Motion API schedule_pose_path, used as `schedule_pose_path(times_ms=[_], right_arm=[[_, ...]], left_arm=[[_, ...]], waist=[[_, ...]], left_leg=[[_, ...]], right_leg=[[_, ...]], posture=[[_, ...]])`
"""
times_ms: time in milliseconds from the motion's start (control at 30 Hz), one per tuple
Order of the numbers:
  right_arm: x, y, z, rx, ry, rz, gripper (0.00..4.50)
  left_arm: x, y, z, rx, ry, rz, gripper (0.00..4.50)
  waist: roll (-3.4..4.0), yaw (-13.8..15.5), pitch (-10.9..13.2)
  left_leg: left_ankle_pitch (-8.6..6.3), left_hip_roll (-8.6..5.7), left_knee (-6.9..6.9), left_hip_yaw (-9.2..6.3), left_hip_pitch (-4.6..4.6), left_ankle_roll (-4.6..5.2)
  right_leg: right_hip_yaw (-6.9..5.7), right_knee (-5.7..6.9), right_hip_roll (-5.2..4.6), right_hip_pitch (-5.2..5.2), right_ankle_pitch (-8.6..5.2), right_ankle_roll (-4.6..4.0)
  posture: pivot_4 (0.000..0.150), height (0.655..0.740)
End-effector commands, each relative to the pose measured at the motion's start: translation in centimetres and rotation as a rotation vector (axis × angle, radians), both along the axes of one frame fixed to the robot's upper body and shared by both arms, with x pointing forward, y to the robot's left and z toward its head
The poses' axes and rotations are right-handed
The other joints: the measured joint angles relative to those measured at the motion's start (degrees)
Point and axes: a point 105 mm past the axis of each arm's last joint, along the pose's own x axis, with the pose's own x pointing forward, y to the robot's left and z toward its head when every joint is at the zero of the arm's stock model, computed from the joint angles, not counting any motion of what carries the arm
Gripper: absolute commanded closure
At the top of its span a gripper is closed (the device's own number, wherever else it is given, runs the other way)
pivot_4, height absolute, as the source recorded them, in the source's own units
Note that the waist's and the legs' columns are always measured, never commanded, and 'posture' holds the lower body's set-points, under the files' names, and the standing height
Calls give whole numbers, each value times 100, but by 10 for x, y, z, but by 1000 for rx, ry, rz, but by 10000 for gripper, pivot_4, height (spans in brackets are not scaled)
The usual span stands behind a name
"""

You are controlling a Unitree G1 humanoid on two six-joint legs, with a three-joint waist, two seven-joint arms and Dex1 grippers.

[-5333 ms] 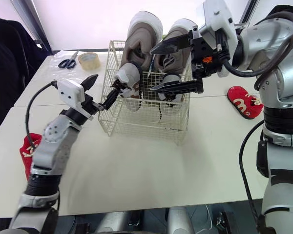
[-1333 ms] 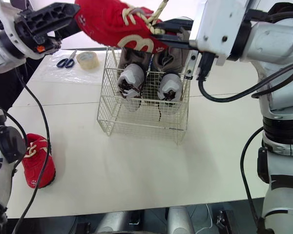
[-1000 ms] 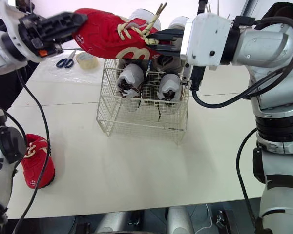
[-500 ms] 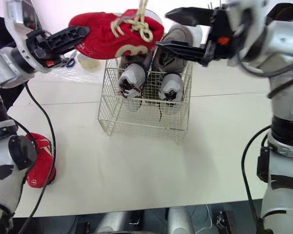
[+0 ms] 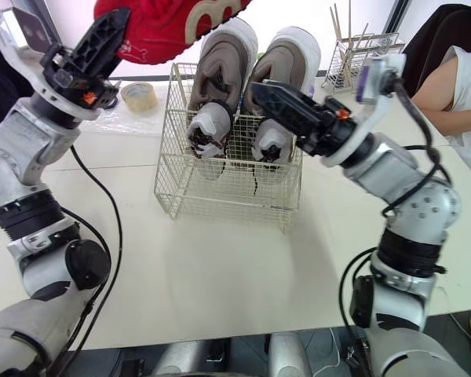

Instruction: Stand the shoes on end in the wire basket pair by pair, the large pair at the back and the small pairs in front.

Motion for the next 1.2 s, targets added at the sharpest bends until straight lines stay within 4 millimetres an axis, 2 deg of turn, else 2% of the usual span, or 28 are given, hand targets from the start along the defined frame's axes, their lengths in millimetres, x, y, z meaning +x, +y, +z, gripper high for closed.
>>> schedule_pose_path(times_ms=[33,300,567,767,867,900,967,1067,1100,1133,1200], right_arm=[[-4,6,29,86,-96,-11,464],[5,11,52,177,-143,-6,464],[4,23,59,176,-165,30,464],[3,32,57,156,-170,54,464],[3,34,56,147,-164,56,8493],[3,35,56,144,-165,55,12886],[3,35,56,143,-166,54,24377],[3,35,57,139,-169,52,34832],[3,35,57,137,-171,50,38237],[3,35,57,134,-173,49,38794],[3,33,58,115,-180,38,38804]], left_arm=[[-12,-3,11,-35,-57,-12,42799],[-14,-15,5,-53,-39,-40,42799],[-14,-27,-9,-23,-10,-53,42799],[-13,-30,-13,-21,-2,-50,42799],[-13,-30,-13,-25,-6,-45,42799],[-13,-30,-13,-26,-7,-43,42799],[-13,-30,-13,-24,-9,-42,42799],[-14,-31,-14,-13,-13,-43,42799],[-15,-31,-15,-9,-14,-44,42799],[-15,-31,-15,-1,-15,-44,42799],[-16,-32,-20,39,-10,-34,32727]], waist=[[0,1,0],[0,27,0],[0,-12,0],[0,-7,0],[0,-4,0],[0,-4,0],[0,-3,0],[0,-6,0],[0,-9,0],[0,-11,0],[0,-18,0]], left_leg=[[0,-1,0,0,0,0],[0,-4,3,0,2,2],[0,-2,2,0,2,2],[0,-2,2,0,2,2],[0,-2,2,0,2,3],[0,-2,1,0,2,3],[0,-2,1,0,1,3],[0,-2,1,0,2,3],[0,-2,1,0,2,3],[0,-2,1,0,2,3],[0,-2,1,0,2,3]], right_leg=[[0,0,0,1,0,0],[-1,-2,2,6,0,0],[-1,-2,4,4,0,0],[-1,-2,3,4,0,0],[-1,-4,4,5,0,0],[-1,-4,4,5,0,0],[-1,-4,3,5,0,0],[-1,-4,3,5,0,0],[-1,-4,4,4,0,0],[-1,-4,4,4,0,0],[-1,-4,4,4,0,0]], posture=[[1500,7400],[1500,7400],[1500,7400],[1500,7400],[1500,7400],[1500,7400],[1500,7400],[1500,7400],[1500,7400],[1500,7400],[1500,7400]])
